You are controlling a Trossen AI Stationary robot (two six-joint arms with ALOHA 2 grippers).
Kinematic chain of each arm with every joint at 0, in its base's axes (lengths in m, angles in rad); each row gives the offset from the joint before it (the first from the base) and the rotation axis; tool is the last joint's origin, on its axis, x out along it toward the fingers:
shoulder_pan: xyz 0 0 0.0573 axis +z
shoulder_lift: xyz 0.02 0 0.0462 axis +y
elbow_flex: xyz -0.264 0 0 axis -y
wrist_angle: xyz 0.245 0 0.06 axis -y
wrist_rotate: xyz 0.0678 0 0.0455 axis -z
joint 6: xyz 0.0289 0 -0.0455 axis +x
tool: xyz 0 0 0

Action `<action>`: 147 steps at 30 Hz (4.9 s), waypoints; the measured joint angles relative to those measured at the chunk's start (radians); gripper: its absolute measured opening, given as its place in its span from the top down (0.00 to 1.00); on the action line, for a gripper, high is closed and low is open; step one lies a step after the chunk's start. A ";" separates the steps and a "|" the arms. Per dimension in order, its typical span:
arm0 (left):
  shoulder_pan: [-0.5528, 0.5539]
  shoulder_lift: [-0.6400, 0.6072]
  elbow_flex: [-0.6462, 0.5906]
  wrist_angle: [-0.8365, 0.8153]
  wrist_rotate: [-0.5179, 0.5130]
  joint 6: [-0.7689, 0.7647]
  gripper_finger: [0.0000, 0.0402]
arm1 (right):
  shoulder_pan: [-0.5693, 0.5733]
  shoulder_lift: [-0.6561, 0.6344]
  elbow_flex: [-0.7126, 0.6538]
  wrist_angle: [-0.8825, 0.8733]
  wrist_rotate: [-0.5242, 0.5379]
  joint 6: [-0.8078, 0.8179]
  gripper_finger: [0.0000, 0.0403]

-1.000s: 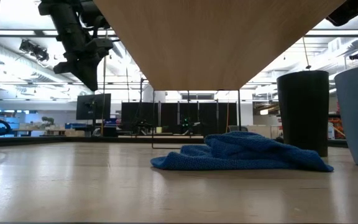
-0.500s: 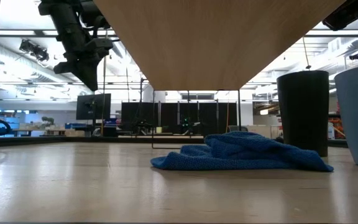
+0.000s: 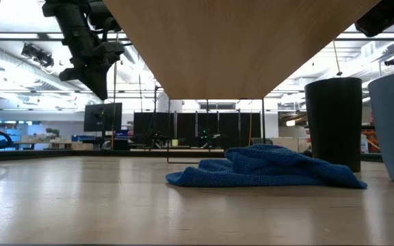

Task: Stack small to large cups/mugs on shelf
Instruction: Put the blue cup on the shelf

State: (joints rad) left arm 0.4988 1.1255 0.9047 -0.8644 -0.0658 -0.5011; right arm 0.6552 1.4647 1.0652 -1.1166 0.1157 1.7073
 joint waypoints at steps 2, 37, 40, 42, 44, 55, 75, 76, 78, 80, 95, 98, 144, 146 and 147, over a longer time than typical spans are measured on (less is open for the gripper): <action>0.000 0.000 0.000 0.000 0.000 0.000 0.96 | 0.000 0.000 -0.023 0.032 -0.003 0.002 0.77; 0.000 0.000 0.000 0.000 0.000 0.015 0.95 | 0.000 -0.001 -0.021 0.068 -0.033 -0.033 0.98; 0.000 0.000 0.000 0.002 0.000 0.015 0.96 | 0.000 -0.023 0.021 0.061 -0.061 -0.066 0.98; 0.000 0.000 0.000 0.006 0.000 0.016 0.96 | 0.000 -0.051 0.064 0.036 -0.074 -0.067 0.98; 0.000 0.000 0.000 0.008 0.000 0.016 0.96 | 0.003 -0.075 0.129 -0.027 -0.085 -0.068 0.99; 0.000 0.000 0.000 0.009 -0.008 0.017 0.93 | -0.024 -0.097 0.600 -0.452 0.071 -0.128 0.99; 0.000 0.000 0.000 0.030 -0.019 0.016 0.93 | -0.473 0.241 1.089 -0.451 0.020 -0.971 0.99; 0.000 0.000 0.000 0.030 -0.019 0.015 0.94 | -0.475 0.269 1.118 -0.452 0.013 -1.000 0.99; 0.000 0.000 0.000 0.031 -0.019 0.015 0.94 | -0.477 0.317 1.174 -0.452 -0.006 -1.054 0.99; 0.000 0.000 0.000 0.031 -0.019 0.015 0.95 | -0.477 0.358 1.219 -0.454 -0.029 -1.095 0.99; 0.000 0.000 0.000 0.032 -0.019 0.014 0.93 | -0.460 0.440 1.224 -0.455 -0.069 -1.218 0.99; 0.000 0.000 0.000 0.038 -0.019 0.013 0.93 | -0.461 0.446 1.224 -0.455 -0.064 -1.232 0.99; 0.000 0.000 0.000 0.060 -0.019 0.015 0.96 | -0.448 0.521 1.218 -0.455 -0.076 -1.258 0.97; 0.000 0.000 0.000 0.060 -0.019 0.015 0.96 | -0.448 0.521 1.218 -0.455 -0.078 -1.258 0.97; 0.000 0.000 0.000 0.060 -0.019 0.015 0.96 | -0.448 0.521 1.218 -0.455 -0.083 -1.258 0.96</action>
State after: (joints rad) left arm 0.4988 1.1252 0.9051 -0.8043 -0.0849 -0.4861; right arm 0.2073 1.9862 2.2837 -1.5711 0.0325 0.4496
